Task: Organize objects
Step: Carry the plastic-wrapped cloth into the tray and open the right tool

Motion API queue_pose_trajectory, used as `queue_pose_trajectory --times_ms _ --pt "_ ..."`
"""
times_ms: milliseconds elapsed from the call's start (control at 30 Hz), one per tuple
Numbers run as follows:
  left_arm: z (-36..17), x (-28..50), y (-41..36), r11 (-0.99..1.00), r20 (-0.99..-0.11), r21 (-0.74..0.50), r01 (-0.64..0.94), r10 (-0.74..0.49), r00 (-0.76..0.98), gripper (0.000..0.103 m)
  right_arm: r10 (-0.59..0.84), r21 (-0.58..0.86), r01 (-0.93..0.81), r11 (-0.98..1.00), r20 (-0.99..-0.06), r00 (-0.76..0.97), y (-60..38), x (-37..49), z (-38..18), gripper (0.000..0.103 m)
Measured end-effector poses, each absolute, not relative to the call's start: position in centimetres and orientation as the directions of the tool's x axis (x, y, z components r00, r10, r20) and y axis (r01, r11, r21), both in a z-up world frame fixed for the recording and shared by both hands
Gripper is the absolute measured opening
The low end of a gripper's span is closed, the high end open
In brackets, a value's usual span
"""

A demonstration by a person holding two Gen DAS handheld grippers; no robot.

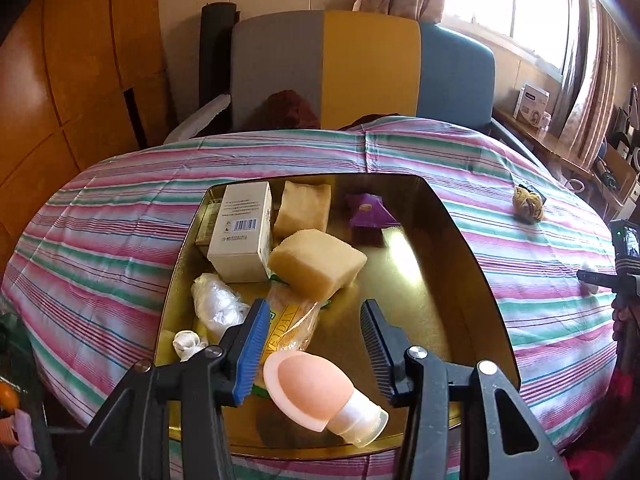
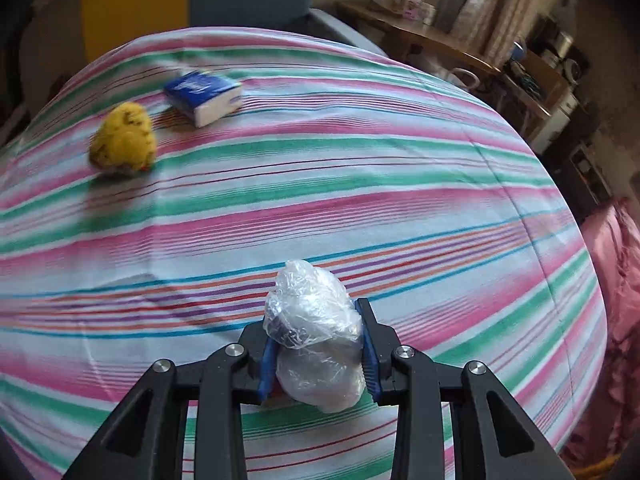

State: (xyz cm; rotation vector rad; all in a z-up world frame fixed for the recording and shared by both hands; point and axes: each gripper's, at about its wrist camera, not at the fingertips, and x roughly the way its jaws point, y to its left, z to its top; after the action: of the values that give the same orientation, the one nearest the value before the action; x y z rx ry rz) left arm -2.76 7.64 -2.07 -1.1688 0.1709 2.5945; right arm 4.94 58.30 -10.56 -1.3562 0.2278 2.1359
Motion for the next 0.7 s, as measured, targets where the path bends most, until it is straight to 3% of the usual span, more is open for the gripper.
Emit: queue_pose_trajectory --times_ms 100,300,700 --pt "-2.0 -2.6 7.5 -0.951 -0.745 -0.006 -0.310 0.211 -0.633 0.047 0.403 -0.194 -0.544 -0.816 -0.866 -0.296 57.5 4.6 -10.6 0.035" --pt "-1.9 -2.4 6.9 -0.952 -0.741 -0.017 -0.307 0.218 -0.635 0.047 0.305 -0.081 -0.489 -0.868 -0.865 -0.399 54.3 3.8 -8.1 0.035" --pt "-2.2 -2.4 5.2 -0.958 -0.746 -0.042 -0.285 0.219 -0.629 0.047 0.005 0.027 -0.040 -0.999 -0.775 -0.632 34.3 -2.1 -1.3 0.035"
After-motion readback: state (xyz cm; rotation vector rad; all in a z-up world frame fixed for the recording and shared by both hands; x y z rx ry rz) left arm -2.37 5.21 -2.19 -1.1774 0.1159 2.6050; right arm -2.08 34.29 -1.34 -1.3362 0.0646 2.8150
